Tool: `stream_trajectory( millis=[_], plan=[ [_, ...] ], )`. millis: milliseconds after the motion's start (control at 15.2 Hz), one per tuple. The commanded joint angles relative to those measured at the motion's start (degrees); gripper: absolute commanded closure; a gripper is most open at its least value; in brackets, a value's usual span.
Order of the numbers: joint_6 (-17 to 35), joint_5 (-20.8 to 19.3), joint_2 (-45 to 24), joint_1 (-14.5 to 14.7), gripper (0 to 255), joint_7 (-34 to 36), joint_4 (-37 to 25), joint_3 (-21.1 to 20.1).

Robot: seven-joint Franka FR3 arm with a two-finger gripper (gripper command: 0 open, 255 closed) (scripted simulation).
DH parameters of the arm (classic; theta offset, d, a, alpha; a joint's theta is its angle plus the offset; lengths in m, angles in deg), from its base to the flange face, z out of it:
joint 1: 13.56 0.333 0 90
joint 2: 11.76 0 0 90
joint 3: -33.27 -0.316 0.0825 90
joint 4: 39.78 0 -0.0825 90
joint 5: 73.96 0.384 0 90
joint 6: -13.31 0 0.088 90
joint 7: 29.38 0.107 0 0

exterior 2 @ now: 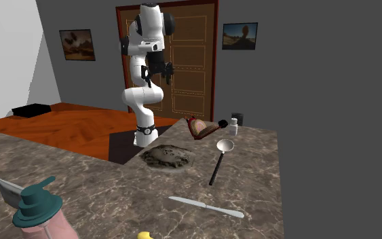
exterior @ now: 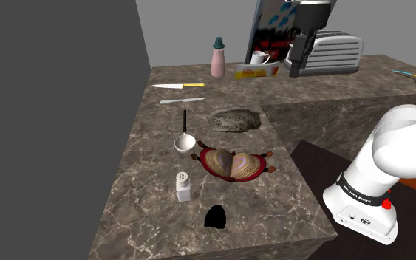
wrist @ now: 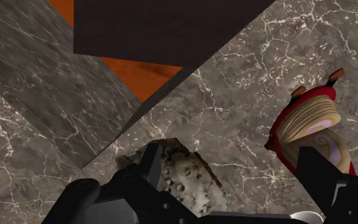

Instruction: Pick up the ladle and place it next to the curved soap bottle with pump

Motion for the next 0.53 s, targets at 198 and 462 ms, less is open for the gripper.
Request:
stream_trajectory(
  millis=[198, 462],
  plan=[
    [5.61, 2.45, -1.72, -0.54, 0, 6.13, 2.34, -3.65],
    [13.34, 5.02, -5.54, -1.31, 0, 14.15, 4.1, -8.52]
  ],
)
